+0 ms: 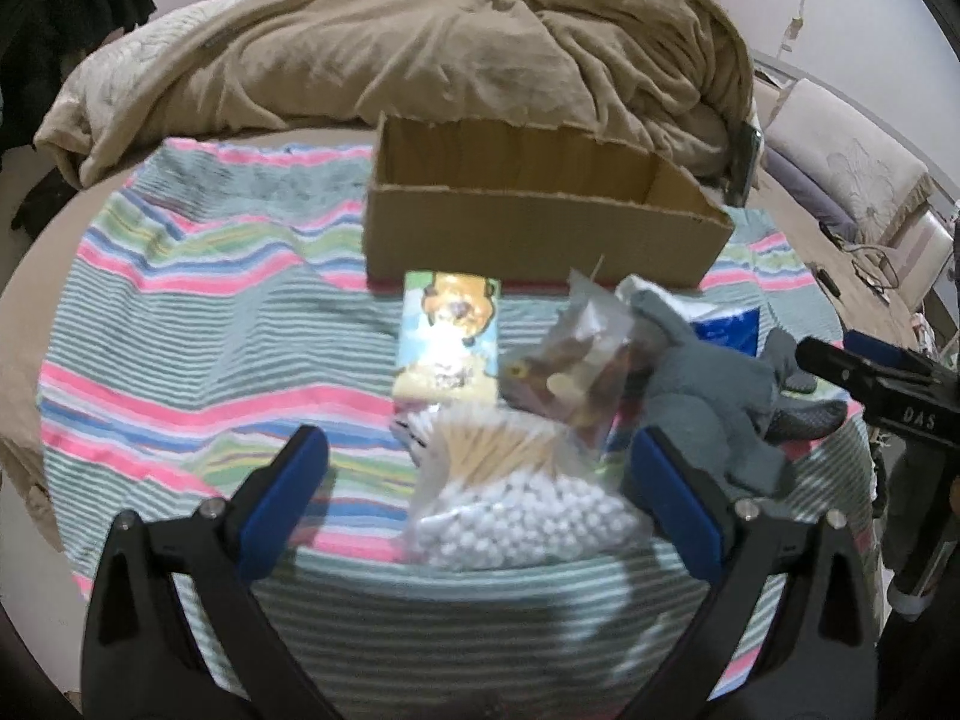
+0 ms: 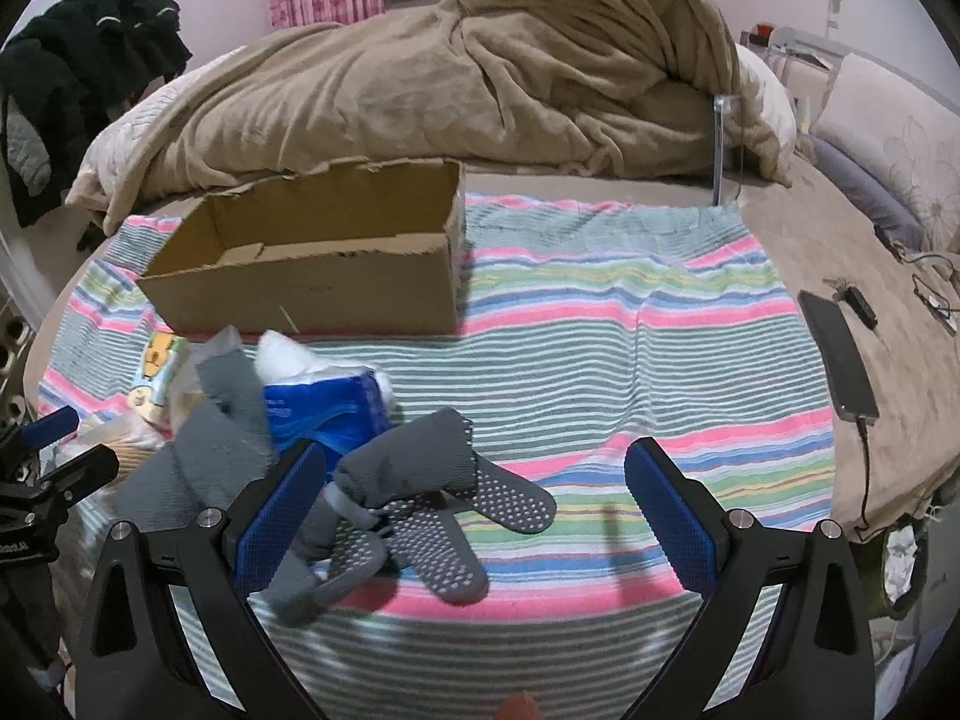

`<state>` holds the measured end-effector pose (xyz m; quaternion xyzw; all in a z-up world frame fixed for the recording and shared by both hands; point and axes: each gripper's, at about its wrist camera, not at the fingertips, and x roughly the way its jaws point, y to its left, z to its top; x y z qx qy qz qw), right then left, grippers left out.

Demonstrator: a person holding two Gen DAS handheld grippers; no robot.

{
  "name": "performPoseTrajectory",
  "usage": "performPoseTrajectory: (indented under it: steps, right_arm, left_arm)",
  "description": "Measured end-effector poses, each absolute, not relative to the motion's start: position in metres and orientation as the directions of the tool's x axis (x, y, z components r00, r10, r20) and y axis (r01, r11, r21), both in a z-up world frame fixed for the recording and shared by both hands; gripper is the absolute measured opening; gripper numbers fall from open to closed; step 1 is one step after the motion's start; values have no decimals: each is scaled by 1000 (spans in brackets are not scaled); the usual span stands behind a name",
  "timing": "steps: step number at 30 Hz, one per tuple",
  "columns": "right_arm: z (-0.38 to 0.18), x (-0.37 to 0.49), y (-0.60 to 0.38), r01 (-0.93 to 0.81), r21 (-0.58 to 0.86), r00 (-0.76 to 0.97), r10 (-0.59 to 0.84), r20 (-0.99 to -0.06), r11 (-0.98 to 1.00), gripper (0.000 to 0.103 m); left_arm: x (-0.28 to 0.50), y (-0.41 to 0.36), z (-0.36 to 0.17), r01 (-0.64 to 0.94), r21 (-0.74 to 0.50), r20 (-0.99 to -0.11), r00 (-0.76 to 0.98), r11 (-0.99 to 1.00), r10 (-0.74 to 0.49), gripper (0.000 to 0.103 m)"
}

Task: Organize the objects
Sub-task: 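Grasp the cotton swab bag with left tool while right tool grasps grey gloves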

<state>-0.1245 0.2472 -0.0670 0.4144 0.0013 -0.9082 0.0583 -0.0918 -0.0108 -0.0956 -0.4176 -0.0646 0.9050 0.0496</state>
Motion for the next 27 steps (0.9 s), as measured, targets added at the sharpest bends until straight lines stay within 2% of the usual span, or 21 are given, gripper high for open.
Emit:
performPoseTrajectory:
  steps: [9, 11, 13, 14, 15, 17, 23, 27]
  right_arm:
    - [-88, -138, 244, 133, 108, -588, -167, -791, -985, 84]
    - [-92, -140, 244, 139, 137, -573, -193, -797, -981, 76]
    - [-94, -140, 243, 154, 164, -560, -223, -798, -974, 60]
    - [-95, -140, 243, 165, 184, -551, -245, -797, -969, 56]
    - [-96, -140, 242, 172, 195, -546, -258, -797, -966, 51]
    - [-97, -138, 242, 182, 210, -539, -276, -796, -961, 48]
    - [-96, -132, 247, 187, 231, -548, -297, -782, -955, 16]
    - [-89, -126, 246, 200, 204, -576, -283, -767, -958, 13]
  left_arm:
    - [-101, -11, -112, -57, -201, -763, -617, -978, 192, 90]
    - [-100, -12, -113, -59, -208, -763, -615, -976, 200, 85]
    - [-98, -12, -114, -66, -213, -762, -613, -975, 208, 78]
    - [-97, -12, -114, -70, -214, -763, -611, -974, 211, 72]
    - [-97, -10, -114, -73, -210, -765, -609, -975, 210, 70]
    - [-94, -10, -114, -74, -206, -762, -614, -976, 207, 64]
    - [-85, -13, -108, -74, -219, -745, -631, -973, 216, 55]
    - [-79, -14, -103, -76, -227, -730, -646, -971, 222, 53]
